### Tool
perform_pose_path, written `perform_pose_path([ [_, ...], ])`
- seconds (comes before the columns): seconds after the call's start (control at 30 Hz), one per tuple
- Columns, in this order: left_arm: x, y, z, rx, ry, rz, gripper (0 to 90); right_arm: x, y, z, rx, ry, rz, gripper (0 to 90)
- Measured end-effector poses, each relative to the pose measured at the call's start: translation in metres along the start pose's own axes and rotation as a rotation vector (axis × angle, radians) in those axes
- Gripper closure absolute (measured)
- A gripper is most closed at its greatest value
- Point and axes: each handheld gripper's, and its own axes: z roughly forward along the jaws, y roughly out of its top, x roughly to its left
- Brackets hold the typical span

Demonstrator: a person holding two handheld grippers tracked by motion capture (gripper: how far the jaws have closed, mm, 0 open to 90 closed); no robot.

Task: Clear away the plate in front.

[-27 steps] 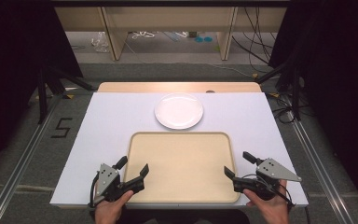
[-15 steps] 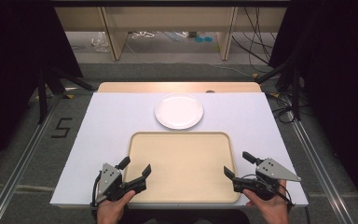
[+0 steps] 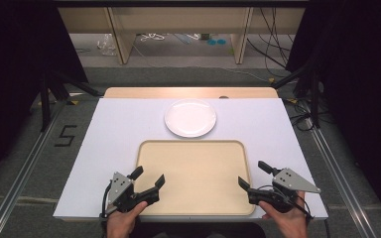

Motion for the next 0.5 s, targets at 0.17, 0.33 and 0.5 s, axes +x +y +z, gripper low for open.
perform_pose_path([
  [0.17, -0.004, -0.002, 0.007, 0.018, -0.030, -0.011, 15.9, 0.000, 0.000, 0.000, -0.010, 0.011, -0.002, 15.9],
  [0.33, -0.006, -0.001, 0.016, 0.031, -0.077, -0.050, 15.9, 0.000, 0.000, 0.000, -0.006, 0.011, -0.002, 15.9],
  [0.5, -0.007, 0.001, 0.023, 0.042, -0.101, -0.079, 15.9, 0.000, 0.000, 0.000, -0.007, 0.018, -0.003, 15.9],
])
